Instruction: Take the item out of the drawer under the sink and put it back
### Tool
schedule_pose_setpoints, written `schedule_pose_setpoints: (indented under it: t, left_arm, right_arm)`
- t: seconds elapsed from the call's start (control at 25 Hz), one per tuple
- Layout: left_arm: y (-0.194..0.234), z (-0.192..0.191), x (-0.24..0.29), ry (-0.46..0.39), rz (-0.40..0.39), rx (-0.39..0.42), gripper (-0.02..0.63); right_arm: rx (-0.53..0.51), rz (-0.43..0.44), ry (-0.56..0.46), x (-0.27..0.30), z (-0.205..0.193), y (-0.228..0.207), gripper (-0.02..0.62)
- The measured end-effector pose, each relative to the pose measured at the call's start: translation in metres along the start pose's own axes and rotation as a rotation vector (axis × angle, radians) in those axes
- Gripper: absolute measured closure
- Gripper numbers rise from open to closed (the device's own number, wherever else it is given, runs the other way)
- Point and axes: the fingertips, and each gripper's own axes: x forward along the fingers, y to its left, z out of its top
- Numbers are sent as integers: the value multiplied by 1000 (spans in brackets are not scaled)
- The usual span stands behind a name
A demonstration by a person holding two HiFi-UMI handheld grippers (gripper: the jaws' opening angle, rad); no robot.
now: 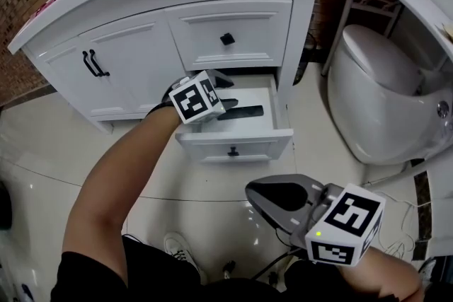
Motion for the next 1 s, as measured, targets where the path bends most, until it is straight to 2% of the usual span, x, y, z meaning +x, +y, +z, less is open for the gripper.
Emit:
schedule_pose_setpoints:
  t: [0.2,0.32,0.48,1.0]
  left_arm:
    - [-2,-14,26,61,-74,-32,397]
    - [-15,-13,41,71,-145,-17,398]
    - [-33,-27,59,131,-251,-15,397]
    - [-39,-55,96,249,-376,-38,397]
  right_arm:
    - [21,-3,9,1,-4,-6,592]
    - [31,8,14,1,-4,-5,592]
    - [35,24,13,1,-3,-1,592]
    - [81,6,7,-5,-5,-22,592]
